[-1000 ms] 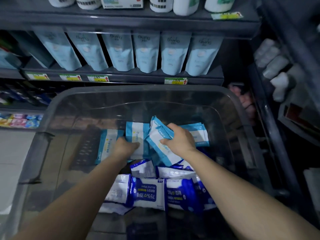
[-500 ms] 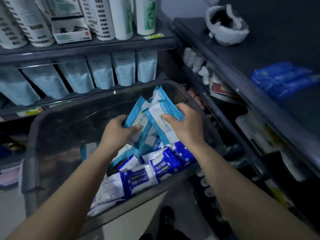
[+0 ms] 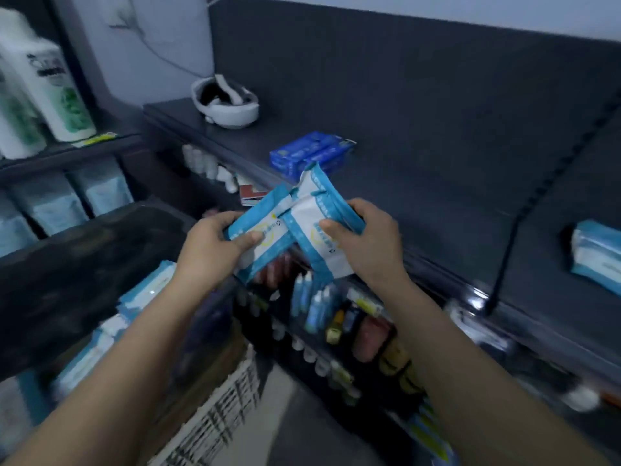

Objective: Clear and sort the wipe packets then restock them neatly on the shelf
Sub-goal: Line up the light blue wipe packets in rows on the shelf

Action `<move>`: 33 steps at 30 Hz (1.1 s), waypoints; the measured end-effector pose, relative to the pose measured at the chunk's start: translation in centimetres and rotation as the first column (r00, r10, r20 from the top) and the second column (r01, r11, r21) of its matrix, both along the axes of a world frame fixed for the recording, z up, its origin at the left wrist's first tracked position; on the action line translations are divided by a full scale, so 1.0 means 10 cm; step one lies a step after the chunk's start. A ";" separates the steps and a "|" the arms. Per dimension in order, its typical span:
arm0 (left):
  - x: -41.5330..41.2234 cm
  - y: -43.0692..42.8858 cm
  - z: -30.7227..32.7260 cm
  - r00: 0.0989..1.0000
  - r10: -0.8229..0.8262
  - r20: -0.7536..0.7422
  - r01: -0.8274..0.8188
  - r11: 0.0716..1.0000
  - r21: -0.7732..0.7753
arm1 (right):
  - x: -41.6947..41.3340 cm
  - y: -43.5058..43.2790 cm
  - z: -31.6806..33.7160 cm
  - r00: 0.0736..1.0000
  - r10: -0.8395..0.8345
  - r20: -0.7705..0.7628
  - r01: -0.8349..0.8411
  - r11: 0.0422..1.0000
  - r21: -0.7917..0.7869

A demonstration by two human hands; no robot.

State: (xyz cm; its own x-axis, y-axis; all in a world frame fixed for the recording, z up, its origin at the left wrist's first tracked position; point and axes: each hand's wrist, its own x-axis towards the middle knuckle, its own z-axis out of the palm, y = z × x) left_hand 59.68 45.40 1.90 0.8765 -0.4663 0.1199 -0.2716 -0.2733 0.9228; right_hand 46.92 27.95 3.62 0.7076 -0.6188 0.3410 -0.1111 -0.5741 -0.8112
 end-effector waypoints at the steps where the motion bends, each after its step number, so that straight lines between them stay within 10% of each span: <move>1: -0.14 -0.17 0.01 0.999 -0.032 0.024 0.031 0.999 0.009 | -0.20 -0.14 0.02 1.000 -0.021 -0.001 0.021 1.000 -0.009; 14: -2.00 -2.25 0.09 0.916 -0.401 -0.019 0.401 0.915 0.034 | -2.62 -1.74 0.08 0.949 -0.312 -0.033 0.310 0.949 -0.054; 26: -2.44 -4.15 0.12 0.689 -0.708 -0.157 0.724 0.657 0.212 | -3.54 -2.94 0.04 0.847 -0.531 -0.035 0.529 0.847 -0.042; 33: -2.42 -4.93 -0.01 0.521 -0.813 -0.260 0.847 0.454 0.278 | -3.62 -3.39 0.05 0.930 -0.300 -0.214 0.344 0.915 0.211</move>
State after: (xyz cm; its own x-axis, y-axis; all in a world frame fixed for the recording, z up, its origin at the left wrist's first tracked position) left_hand 35.53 -3.93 1.78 0.0491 -0.9679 -0.2466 -0.4725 -0.2400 0.8480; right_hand 10.71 -5.99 4.15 0.4906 -0.8703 0.0429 -0.4082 -0.2730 -0.8711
